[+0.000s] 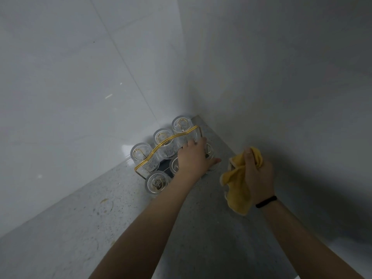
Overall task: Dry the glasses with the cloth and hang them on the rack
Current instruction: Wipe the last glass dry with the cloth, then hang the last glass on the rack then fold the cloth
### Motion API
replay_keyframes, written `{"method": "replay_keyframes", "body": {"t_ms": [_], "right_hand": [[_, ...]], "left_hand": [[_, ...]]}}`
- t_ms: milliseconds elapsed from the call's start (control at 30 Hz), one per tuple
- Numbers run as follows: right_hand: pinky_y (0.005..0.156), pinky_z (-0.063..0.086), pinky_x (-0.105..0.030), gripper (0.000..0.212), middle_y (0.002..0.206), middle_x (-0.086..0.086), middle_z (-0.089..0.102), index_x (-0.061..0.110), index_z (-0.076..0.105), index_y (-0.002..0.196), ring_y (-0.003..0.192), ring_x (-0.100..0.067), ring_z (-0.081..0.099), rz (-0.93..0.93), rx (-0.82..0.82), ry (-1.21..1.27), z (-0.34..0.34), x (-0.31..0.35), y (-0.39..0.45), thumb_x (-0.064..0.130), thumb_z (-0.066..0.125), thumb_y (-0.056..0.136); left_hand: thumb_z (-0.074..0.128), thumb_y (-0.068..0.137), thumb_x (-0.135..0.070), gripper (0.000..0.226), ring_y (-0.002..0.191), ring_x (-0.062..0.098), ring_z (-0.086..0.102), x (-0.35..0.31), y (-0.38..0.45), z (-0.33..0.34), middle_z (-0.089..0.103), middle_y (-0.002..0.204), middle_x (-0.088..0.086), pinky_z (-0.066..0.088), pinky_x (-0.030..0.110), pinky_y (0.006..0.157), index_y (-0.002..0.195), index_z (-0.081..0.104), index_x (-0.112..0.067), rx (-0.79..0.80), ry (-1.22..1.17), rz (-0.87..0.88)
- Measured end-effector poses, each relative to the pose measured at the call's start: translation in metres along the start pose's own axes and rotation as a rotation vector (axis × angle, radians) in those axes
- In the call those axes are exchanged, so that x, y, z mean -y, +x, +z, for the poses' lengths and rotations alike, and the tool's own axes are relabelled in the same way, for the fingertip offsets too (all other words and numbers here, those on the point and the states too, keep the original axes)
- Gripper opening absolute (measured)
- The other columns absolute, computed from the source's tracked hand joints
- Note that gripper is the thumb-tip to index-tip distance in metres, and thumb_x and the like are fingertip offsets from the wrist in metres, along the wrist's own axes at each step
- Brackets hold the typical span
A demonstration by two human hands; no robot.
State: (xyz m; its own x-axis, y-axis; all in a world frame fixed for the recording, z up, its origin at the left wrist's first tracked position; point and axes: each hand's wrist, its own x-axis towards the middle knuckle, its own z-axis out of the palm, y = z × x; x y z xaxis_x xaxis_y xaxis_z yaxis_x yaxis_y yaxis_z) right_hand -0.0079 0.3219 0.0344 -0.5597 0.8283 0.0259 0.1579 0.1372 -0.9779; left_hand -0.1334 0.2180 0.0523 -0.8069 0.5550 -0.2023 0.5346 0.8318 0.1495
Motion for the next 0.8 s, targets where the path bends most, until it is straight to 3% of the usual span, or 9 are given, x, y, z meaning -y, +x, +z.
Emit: {"method": "replay_keyframes", "body": {"t_ms": [333,500,600,667,733,800], "right_hand": [[0.037,0.028,-0.009,0.05,0.036,0.008,0.032,0.018,0.031,0.049,0.034,-0.002,0.038,0.036,0.041,0.041,-0.006,0.016,-0.01,0.023,0.051,0.095],[0.042,0.03,-0.01,0.046,0.047,0.005,0.031,0.021,0.035,0.052,0.039,-0.001,0.037,-0.056,0.194,0.084,-0.003,0.032,-0.03,0.024,0.05,0.095],[0.049,0.037,-0.012,0.041,0.044,0.011,0.045,0.023,0.045,0.054,0.045,0.002,0.044,-0.038,0.349,0.116,0.004,0.044,-0.046,0.039,0.054,0.091],[0.06,0.047,-0.021,0.04,0.057,0.008,0.061,0.022,0.059,0.063,0.058,-0.005,0.057,0.019,0.48,0.138,0.013,0.053,-0.062,0.055,0.053,0.084],[0.066,0.054,-0.027,0.05,0.069,0.001,0.07,0.02,0.068,0.073,0.069,-0.013,0.066,0.065,0.62,0.217,0.022,0.061,-0.075,0.067,0.052,0.077],[0.072,0.058,-0.028,0.065,0.082,-0.004,0.073,0.017,0.07,0.083,0.08,-0.018,0.069,0.093,0.746,0.257,0.033,0.065,-0.091,0.078,0.056,0.065]], "left_hand": [[0.06,0.092,-0.049,0.065,0.121,0.035,0.053,0.012,-0.015,-0.008,0.048,0.14,0.016,0.048,0.046,0.098,0.146,0.04,-0.019,-0.033,-0.286,0.014],[0.053,0.099,-0.035,0.04,0.112,0.02,0.058,0.026,-0.056,-0.026,0.058,0.129,0.008,0.047,0.032,0.094,0.135,0.056,-0.016,-0.161,-0.604,0.063],[0.045,0.103,-0.033,0.04,0.118,0.011,0.053,0.038,-0.091,-0.032,0.056,0.136,0.001,0.042,0.026,0.099,0.139,0.052,-0.019,-0.005,-0.785,0.112],[0.046,0.101,-0.042,0.047,0.128,0.012,0.05,0.052,-0.116,-0.03,0.054,0.141,-0.002,0.039,0.031,0.109,0.143,0.048,-0.021,0.144,-0.976,0.101],[0.051,0.093,-0.049,0.045,0.121,0.012,0.058,0.066,-0.135,-0.027,0.065,0.126,-0.007,0.043,0.034,0.107,0.129,0.058,-0.024,0.247,-1.18,0.096],[0.058,0.083,-0.05,0.043,0.111,0.017,0.065,0.082,-0.157,-0.025,0.07,0.112,-0.006,0.049,0.035,0.102,0.116,0.064,-0.023,0.247,-1.317,0.064]]}}
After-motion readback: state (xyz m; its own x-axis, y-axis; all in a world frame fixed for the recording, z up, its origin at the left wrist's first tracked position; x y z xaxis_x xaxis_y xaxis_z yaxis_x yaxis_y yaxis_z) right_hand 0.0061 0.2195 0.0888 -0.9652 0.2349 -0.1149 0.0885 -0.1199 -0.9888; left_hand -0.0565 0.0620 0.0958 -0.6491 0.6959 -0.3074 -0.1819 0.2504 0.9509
